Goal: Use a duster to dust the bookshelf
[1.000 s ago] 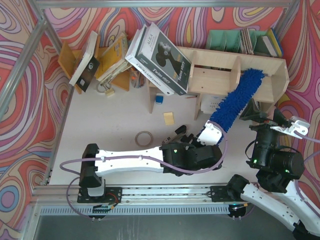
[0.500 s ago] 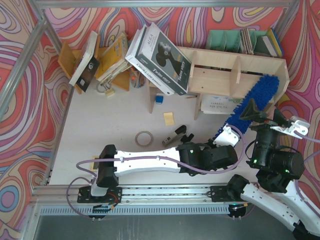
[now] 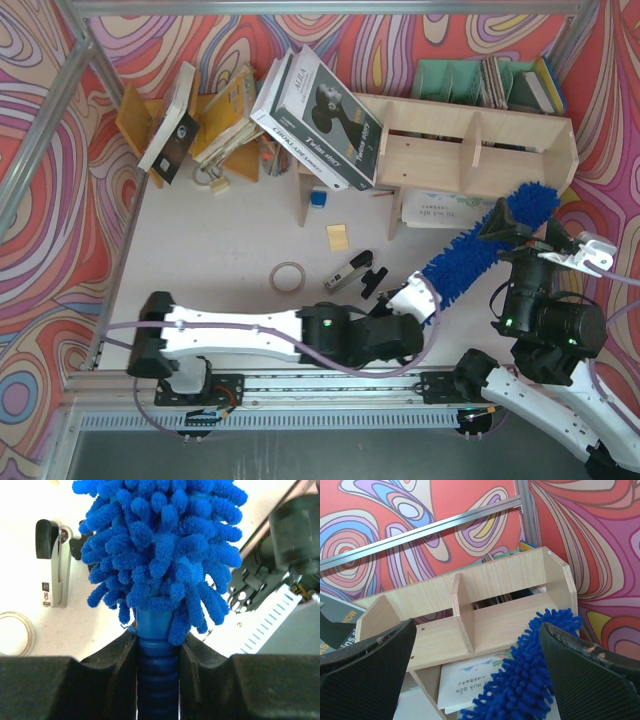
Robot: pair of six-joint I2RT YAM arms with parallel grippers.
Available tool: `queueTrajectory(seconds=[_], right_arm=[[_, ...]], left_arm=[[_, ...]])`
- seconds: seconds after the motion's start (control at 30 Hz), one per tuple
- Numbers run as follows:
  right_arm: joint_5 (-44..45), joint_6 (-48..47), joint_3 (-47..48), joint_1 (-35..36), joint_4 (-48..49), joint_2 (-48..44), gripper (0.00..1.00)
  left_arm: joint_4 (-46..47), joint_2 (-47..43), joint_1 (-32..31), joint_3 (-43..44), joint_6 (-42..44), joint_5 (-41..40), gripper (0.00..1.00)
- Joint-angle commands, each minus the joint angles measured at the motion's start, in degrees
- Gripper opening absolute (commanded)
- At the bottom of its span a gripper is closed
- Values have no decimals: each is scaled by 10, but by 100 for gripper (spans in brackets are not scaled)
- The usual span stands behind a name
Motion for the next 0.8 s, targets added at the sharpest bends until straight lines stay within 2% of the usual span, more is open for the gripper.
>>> queueTrajectory(seconds=[0.0,0.1,0.27,0.37,0.5,0.77], right_arm=[[2,-14,-3,-2,20,-3,99],[2,-17,-3,-3,23,1,99],[1,3,8,-2,3,11,99],[1,59,37,-2,-60,19,99],[11,110,69,-3,-141,31,99],[32,73,28,-3,-96,31,99]], left_arm=[[92,-107,-18,-102,30,-14,0],[116,-154,-18,-166,33,-10,0],[111,-191,-18,-221,56,6,0],[131,-209,-16,-250,73,26,0],[149,-216,23,-278,65,72,0],[188,-178,96,-272,97,117,0]])
